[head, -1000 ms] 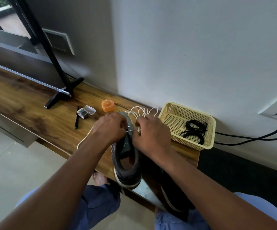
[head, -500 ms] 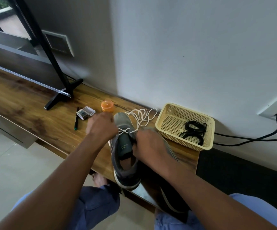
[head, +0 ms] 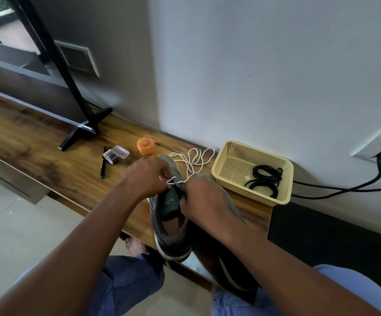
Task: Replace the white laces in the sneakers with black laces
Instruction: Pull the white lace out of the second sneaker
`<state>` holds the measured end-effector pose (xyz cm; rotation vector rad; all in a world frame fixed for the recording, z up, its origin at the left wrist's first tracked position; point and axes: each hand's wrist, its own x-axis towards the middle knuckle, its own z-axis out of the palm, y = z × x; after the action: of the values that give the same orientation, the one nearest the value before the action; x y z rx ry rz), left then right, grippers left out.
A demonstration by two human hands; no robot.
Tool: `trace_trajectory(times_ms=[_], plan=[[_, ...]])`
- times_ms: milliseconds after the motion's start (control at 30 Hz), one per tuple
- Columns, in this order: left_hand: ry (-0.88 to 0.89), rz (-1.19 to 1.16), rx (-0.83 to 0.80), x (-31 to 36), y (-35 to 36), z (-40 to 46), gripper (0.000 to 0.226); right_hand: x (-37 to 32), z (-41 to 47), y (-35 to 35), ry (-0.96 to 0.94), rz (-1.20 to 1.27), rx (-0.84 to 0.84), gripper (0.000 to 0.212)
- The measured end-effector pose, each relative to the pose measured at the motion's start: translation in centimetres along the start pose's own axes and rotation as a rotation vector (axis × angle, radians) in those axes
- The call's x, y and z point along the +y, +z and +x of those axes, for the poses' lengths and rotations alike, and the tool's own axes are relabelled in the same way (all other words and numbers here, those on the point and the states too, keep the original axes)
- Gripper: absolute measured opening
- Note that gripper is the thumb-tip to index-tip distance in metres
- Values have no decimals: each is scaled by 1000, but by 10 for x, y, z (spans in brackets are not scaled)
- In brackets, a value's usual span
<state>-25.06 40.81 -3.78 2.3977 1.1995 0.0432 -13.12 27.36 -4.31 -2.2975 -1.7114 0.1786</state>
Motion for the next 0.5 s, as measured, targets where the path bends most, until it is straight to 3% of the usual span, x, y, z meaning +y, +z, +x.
trace_trajectory(times_ms=[200,267,367,433,500], plan=[[-76,93,72,-3,-2,2,21,0,0,-1,11,10,-25,17],[-174,149,176,-8,-9,1,3,1,1,0,17,8,-40,17],[-345,133,269,-26,-18,-1,11,2,0,-2,9,-1,-41,17],[-339,109,230,-33,-20,-2,10,1,0,-2,-1,-13,-37,18],[-204,24,179,-29,-18,-1,7,0,0,-3,1,-14,-42,18]])
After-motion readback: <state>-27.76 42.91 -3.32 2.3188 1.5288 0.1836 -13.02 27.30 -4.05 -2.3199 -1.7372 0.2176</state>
